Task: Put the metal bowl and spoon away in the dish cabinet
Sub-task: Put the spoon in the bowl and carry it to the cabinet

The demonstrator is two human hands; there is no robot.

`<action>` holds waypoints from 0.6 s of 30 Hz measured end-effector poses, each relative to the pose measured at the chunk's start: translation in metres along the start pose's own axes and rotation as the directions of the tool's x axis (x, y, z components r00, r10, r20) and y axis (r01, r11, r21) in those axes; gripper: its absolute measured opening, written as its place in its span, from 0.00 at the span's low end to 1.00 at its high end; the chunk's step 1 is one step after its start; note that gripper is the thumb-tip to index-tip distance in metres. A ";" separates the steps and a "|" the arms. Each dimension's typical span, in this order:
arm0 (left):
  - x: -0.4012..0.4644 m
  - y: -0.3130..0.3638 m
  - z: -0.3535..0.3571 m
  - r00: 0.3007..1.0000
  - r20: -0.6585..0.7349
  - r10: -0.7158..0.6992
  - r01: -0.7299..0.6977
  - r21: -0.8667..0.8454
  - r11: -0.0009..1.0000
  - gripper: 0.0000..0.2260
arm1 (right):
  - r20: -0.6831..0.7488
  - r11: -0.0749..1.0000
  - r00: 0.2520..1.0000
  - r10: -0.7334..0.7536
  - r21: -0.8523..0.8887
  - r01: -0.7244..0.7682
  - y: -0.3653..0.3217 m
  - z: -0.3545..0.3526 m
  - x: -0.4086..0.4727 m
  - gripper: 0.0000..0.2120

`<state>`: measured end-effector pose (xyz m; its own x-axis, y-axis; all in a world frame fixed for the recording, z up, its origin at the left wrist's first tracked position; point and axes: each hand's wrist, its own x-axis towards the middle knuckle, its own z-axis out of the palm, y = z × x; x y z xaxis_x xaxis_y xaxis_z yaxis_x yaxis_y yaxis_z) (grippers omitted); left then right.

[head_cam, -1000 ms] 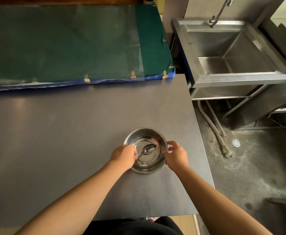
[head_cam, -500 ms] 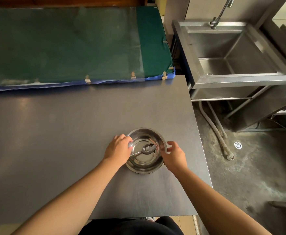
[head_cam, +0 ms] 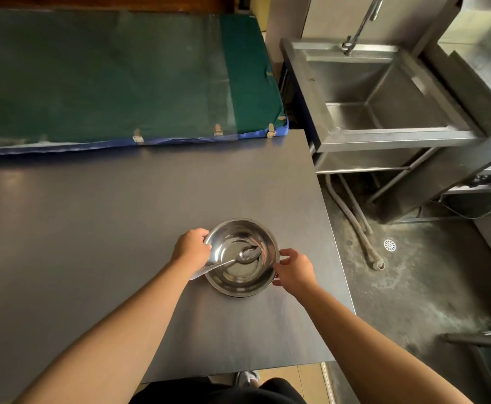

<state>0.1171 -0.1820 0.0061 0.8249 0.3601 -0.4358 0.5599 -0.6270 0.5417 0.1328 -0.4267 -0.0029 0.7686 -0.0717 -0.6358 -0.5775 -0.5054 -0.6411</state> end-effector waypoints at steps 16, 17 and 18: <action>0.000 0.009 -0.087 0.959 0.225 0.173 -0.088 -0.342 0.935 0.16 | -0.130 0.908 0.990 0.048 0.418 0.011 -0.041 0.009 -0.091 0.17; -0.003 0.015 -0.095 0.951 0.237 0.199 -0.099 -0.376 0.921 0.17 | -0.143 0.895 0.989 0.040 0.445 0.028 -0.045 0.006 -0.101 0.17; -0.007 0.021 -0.102 0.942 0.250 0.225 -0.108 -0.410 0.906 0.17 | -0.156 0.883 0.987 0.028 0.467 0.049 -0.048 0.003 -0.110 0.17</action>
<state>0.1306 -0.1276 0.0937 0.8834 0.0254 -0.4678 0.4501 -0.3232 0.8324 0.0751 -0.3921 0.0961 0.7857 -0.2187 -0.5787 -0.6010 -0.0479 -0.7978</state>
